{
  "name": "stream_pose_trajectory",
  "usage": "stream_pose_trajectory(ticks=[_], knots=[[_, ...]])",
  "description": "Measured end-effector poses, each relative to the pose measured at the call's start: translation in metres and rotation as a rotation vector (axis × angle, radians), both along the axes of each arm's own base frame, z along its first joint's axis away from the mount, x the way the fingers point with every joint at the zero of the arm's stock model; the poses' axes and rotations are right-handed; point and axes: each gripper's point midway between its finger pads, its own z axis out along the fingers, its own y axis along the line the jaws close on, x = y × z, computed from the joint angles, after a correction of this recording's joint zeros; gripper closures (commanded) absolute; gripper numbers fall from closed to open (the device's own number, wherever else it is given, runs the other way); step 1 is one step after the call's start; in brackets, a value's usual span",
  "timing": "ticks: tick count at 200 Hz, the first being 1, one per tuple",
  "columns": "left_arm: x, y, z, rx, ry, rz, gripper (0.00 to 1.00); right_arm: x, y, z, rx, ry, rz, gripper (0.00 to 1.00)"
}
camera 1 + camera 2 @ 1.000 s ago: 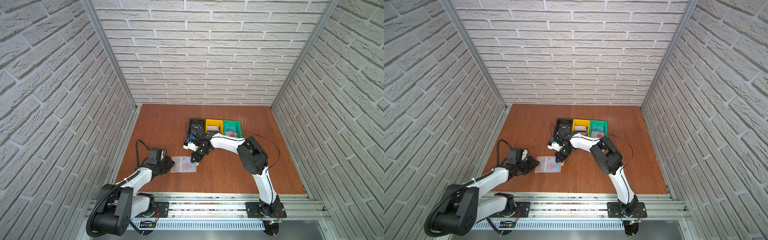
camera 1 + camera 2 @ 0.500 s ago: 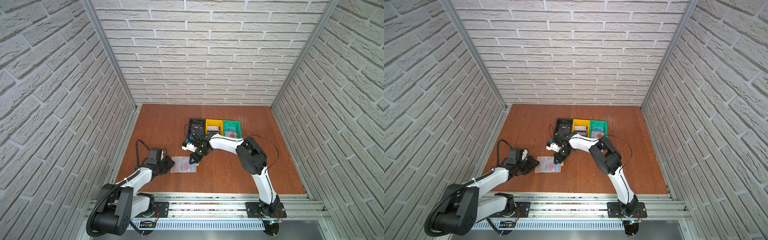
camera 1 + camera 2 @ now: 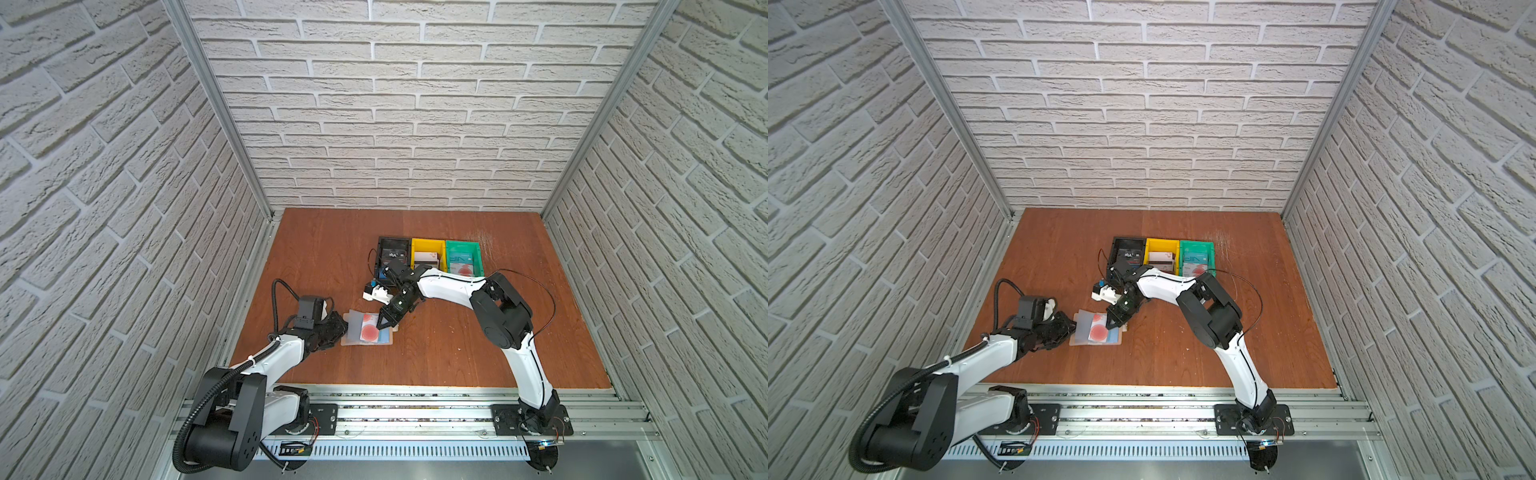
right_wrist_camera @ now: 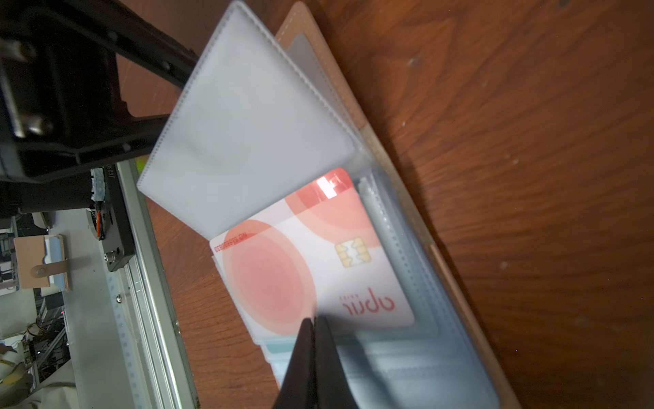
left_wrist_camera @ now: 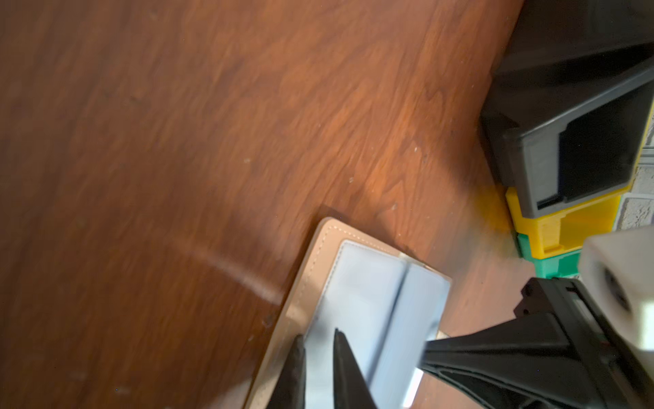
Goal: Take the credit cards out of the card holder
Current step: Flip over the card slot in the card holder.
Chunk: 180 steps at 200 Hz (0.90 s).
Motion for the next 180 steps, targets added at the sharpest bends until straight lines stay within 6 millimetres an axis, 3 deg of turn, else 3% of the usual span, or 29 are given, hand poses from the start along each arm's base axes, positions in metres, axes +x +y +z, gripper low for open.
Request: stream_pose_trajectory(ticks=[27, 46, 68, 90, 119, 135, 148, 180], knots=[[-0.005, 0.0, 0.012, -0.007, -0.009, -0.007, 0.75, 0.0, 0.0, 0.0, 0.0, 0.0, 0.001, 0.94], [-0.001, -0.006, 0.035, -0.045, -0.082, -0.027, 0.67, 0.0, 0.0, 0.0, -0.001, 0.0, 0.001, 0.95], [0.005, -0.018, 0.06, -0.124, -0.165, -0.057, 0.67, 0.0, 0.0, 0.0, -0.001, 0.002, 0.002, 0.95], [0.006, -0.024, 0.067, -0.165, -0.183, -0.075, 0.66, 0.0, 0.001, 0.0, -0.002, 0.002, 0.002, 0.94], [0.004, -0.029, 0.065, -0.203, -0.181, -0.089, 0.66, -0.001, 0.0, 0.0, -0.003, 0.001, 0.005, 0.95], [0.005, -0.032, 0.059, -0.216, -0.166, -0.096, 0.75, -0.001, 0.0, 0.0, -0.004, 0.003, 0.005, 0.94], [0.005, -0.034, 0.048, -0.227, -0.137, -0.098, 0.82, -0.001, 0.0, 0.0, -0.005, 0.004, 0.005, 0.94], [0.003, -0.038, 0.017, -0.247, -0.045, -0.096, 0.84, -0.002, -0.001, -0.001, -0.011, 0.009, 0.005, 0.94]])
